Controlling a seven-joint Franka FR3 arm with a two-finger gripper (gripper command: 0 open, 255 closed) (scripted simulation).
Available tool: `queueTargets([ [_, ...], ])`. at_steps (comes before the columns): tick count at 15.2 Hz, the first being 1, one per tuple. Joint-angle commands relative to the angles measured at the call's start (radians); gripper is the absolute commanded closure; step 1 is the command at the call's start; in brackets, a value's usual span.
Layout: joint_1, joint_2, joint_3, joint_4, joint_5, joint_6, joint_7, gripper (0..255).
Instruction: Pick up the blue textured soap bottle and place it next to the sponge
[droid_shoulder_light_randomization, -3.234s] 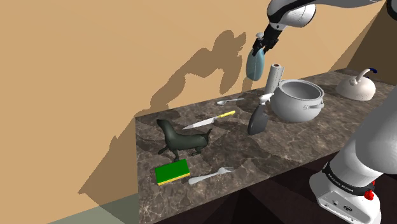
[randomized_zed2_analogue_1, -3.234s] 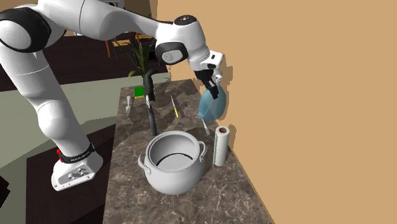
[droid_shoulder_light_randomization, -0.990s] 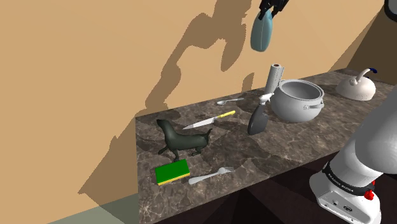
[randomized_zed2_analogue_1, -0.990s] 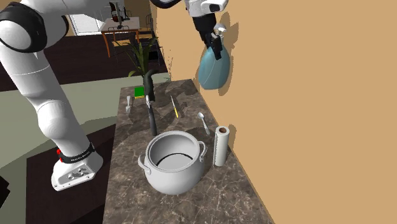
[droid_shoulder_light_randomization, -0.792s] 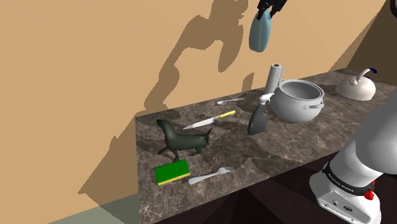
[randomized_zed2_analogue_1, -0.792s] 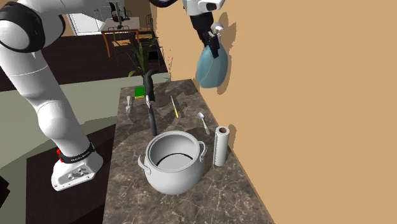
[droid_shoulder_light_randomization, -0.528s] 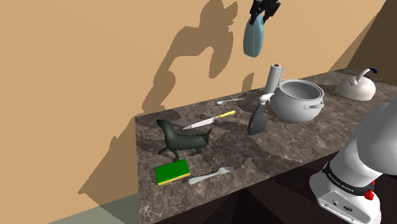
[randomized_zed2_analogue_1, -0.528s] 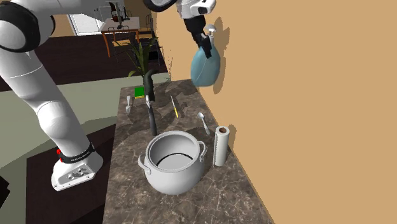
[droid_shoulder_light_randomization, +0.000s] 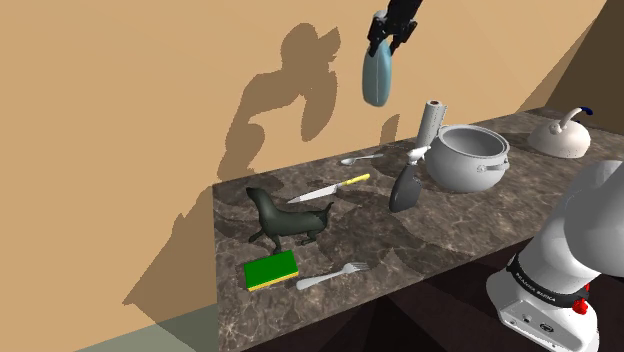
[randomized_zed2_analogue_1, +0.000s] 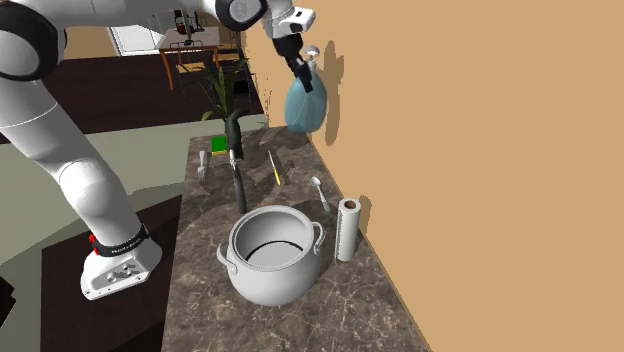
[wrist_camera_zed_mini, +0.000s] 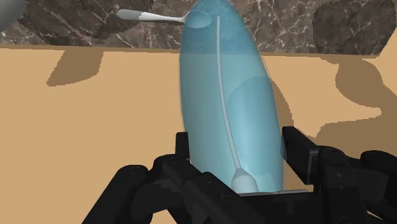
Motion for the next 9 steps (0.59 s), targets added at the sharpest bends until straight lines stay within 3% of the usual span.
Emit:
queueTargets([
  [1, 0.018, -0.005, 0.033, -0.025, -0.019, 0.023, 0.058, 255],
  [9, 0.082, 0.012, 0.144, -0.095, -0.079, 0.109, 0.261, 255],
])
